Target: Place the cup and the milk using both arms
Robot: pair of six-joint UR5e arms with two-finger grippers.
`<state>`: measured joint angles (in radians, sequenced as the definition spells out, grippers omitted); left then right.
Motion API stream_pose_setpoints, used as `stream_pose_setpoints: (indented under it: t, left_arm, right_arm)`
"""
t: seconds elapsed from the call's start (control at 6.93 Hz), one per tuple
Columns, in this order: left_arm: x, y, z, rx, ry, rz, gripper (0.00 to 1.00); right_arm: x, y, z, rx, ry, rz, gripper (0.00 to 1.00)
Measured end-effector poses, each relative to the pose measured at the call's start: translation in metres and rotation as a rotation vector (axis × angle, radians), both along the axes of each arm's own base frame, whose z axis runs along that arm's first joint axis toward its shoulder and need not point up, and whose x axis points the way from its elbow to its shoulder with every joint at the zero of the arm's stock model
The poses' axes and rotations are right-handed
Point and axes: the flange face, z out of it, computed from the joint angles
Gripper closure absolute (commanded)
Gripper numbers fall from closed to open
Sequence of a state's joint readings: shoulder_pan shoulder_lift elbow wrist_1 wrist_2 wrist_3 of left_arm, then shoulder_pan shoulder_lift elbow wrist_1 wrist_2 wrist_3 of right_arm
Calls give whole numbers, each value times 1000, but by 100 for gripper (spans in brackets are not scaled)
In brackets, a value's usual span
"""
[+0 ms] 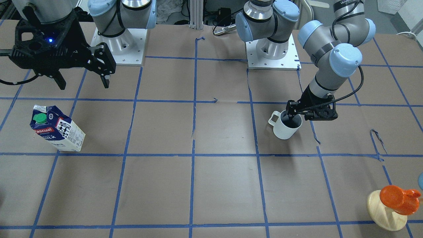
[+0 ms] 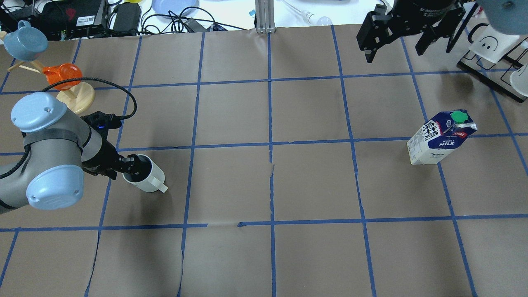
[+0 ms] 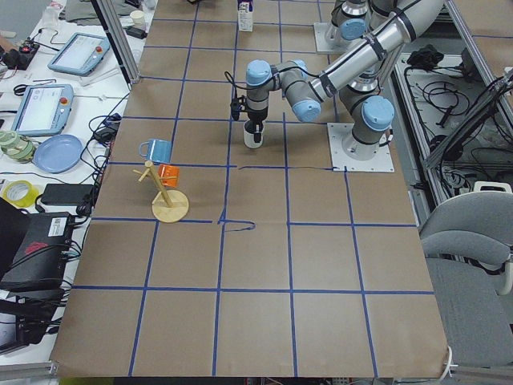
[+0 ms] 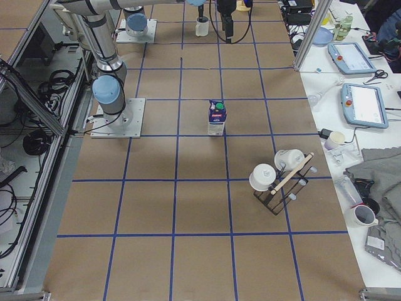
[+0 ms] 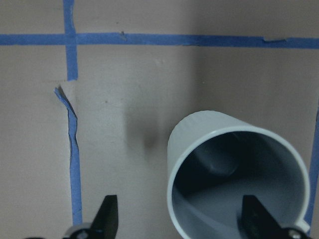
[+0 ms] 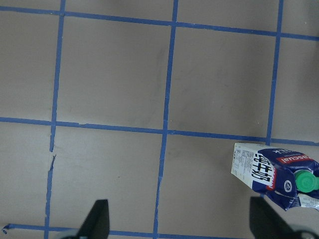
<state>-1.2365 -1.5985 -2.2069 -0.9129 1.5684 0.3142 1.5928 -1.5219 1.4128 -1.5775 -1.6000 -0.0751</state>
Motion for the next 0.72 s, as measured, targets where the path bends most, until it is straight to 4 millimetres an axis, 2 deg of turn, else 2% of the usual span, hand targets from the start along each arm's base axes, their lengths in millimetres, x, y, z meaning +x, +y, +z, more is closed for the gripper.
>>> stream_pose_setpoints:
  t: [0.43,0.72]
  left_arm:
    - [-1,-11,5,-70,-13,12,100]
    - [-31,-35,36,-156,25,48,100]
  right_arm:
    - [0,0,0,0,0,1,0]
    - [0,0,0,-1,0,0,0]
